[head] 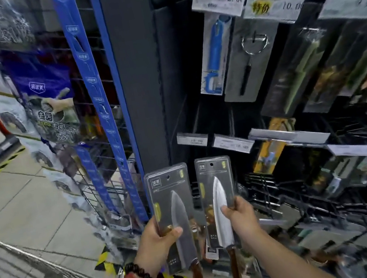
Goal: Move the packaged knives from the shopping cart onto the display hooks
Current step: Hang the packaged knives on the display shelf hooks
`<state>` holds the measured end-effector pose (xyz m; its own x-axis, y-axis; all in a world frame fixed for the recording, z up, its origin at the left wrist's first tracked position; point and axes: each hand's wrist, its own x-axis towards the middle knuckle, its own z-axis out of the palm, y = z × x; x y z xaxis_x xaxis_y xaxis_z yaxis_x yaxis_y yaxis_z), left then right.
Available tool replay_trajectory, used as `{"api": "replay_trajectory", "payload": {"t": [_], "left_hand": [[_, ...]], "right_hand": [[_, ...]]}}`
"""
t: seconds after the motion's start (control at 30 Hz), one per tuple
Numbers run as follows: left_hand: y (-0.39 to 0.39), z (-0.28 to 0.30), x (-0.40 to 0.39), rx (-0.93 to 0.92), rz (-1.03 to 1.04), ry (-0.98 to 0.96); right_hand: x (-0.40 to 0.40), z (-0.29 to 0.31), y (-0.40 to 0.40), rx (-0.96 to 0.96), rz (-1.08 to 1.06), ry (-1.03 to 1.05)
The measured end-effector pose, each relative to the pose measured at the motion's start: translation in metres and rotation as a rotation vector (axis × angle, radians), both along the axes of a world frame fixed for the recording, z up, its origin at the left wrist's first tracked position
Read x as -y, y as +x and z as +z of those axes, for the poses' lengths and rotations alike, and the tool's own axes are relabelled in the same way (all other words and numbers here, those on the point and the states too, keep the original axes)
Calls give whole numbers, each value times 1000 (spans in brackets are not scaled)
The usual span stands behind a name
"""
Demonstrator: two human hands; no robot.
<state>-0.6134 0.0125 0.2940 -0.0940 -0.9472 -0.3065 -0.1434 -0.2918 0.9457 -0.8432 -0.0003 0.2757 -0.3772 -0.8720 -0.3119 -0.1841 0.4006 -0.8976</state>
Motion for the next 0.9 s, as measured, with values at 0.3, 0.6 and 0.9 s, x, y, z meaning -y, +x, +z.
{"api": "replay_trajectory", "payload": {"t": [0.3, 0.6, 0.9], "left_hand": [[-4, -1, 35, 22, -35, -2], [6, -8, 56, -2, -110, 27], [11, -16, 61, -21, -113, 26]], "right_hand": [[67, -19, 3, 92, 101, 29], [91, 0, 20, 211, 66, -36], [98, -6, 27, 223, 32, -36]]}}
